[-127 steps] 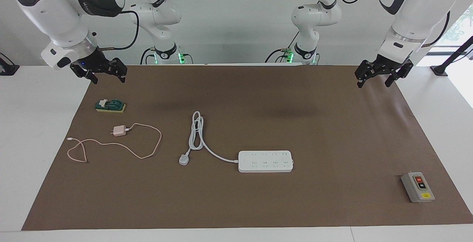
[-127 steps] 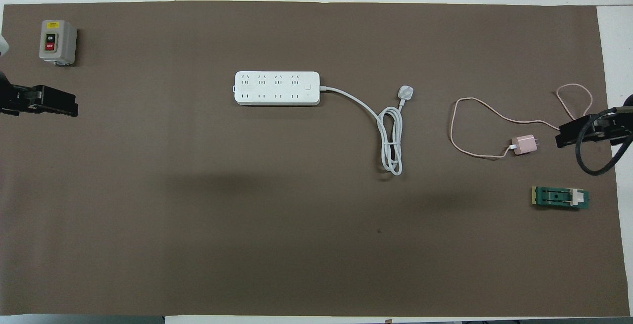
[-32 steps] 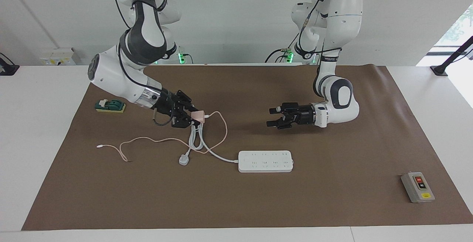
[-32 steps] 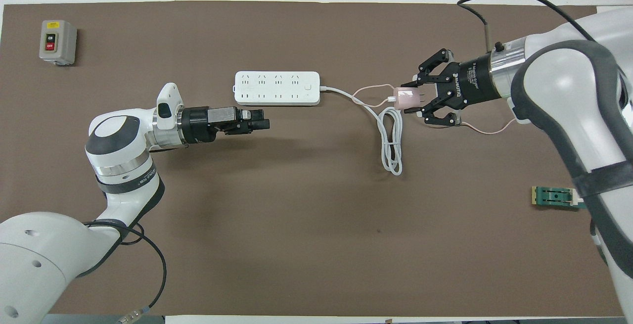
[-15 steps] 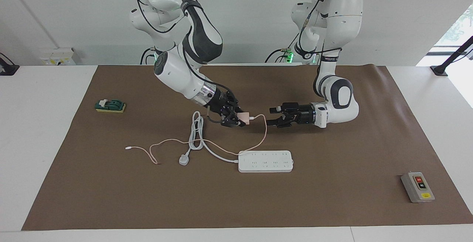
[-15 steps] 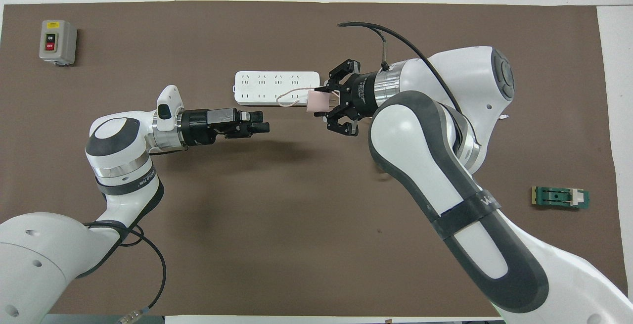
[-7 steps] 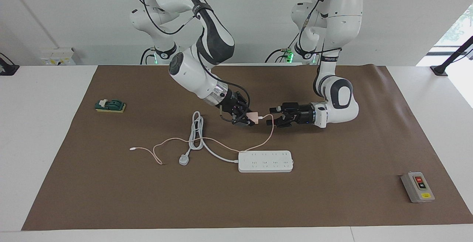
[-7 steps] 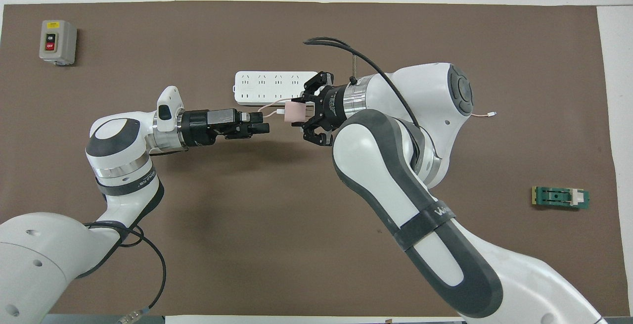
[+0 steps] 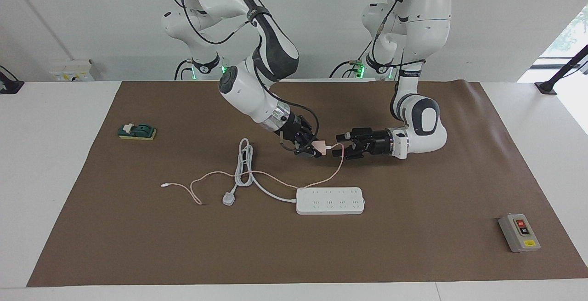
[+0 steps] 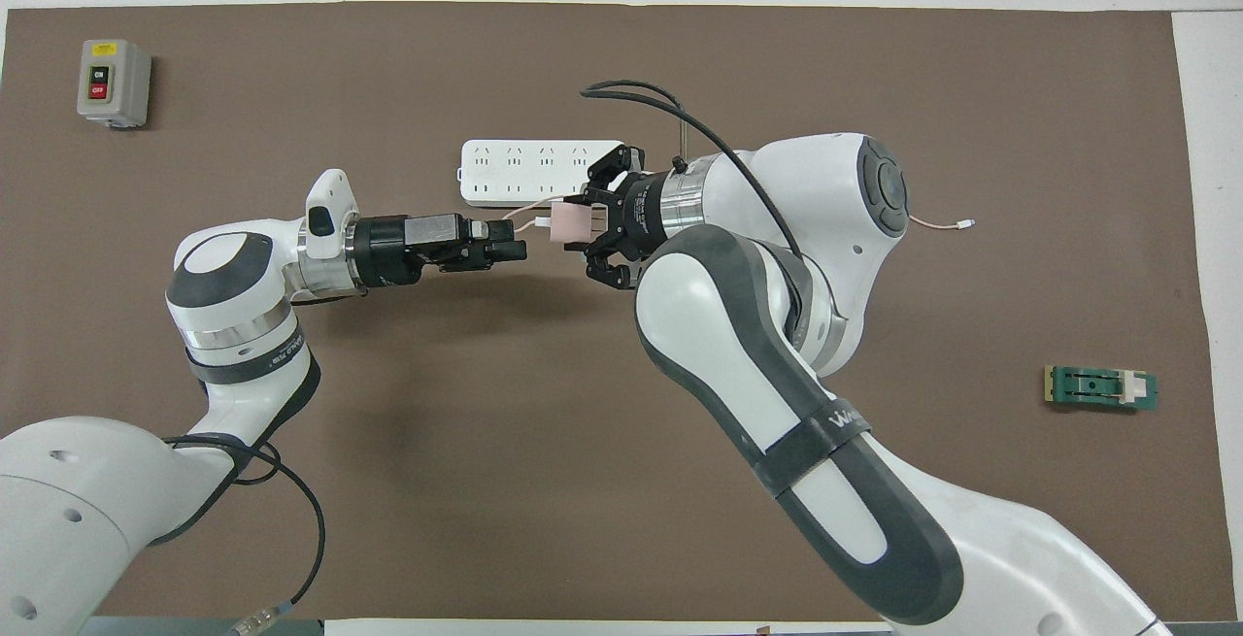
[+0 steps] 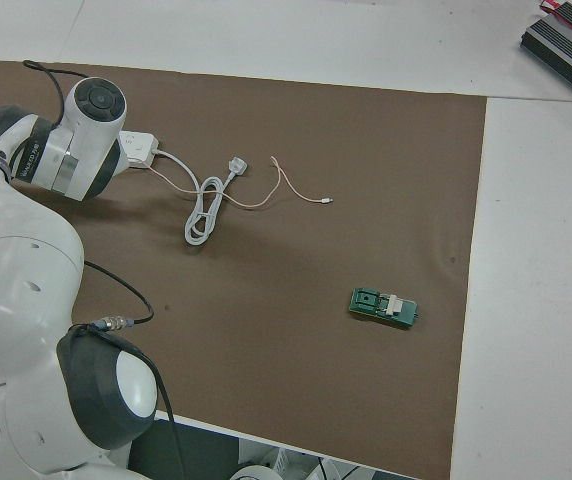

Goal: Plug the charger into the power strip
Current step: 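Carry the pink charger with the right gripper toward the left gripper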

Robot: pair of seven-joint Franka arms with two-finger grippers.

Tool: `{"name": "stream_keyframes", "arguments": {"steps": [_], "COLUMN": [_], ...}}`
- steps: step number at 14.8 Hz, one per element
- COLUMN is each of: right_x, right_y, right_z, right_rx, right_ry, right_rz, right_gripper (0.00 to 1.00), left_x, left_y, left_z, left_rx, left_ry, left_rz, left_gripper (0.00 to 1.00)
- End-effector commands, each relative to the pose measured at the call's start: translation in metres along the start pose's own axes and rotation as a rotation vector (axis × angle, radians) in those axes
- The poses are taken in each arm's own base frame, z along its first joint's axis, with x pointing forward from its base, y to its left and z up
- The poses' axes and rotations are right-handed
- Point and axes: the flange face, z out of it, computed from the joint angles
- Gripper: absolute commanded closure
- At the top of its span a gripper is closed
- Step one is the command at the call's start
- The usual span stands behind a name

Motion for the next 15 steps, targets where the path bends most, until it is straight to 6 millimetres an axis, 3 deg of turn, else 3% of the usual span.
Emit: {"name": "stream_keyframes", "arguments": {"steps": [1,5,15], "right_x": [-0.009,-0.017,-0.018], "right_y": [0.003,0.014,0.015], "right_z": [0.011,0.023,0.023], "right_rx": [0.007,0.015,0.023], "right_ry": [-0.012,-0.005,-0.004], "right_rz": [0.012,-0.003,0.005], "right_gripper": [1.0,1.0,1.0], "left_x": [-0.002,-0.003,-0.005], "left_y": [-0.007,-0.007,-0.008], "left_z": [0.001,0.005,0.008], "left_rx": [0.001,0.004,-0.005], "left_ry": [0.005,-0.001,-0.014], "left_rz": [0.03,0.032,0.06], "left_gripper": [0.0,0.0,0.0]}}
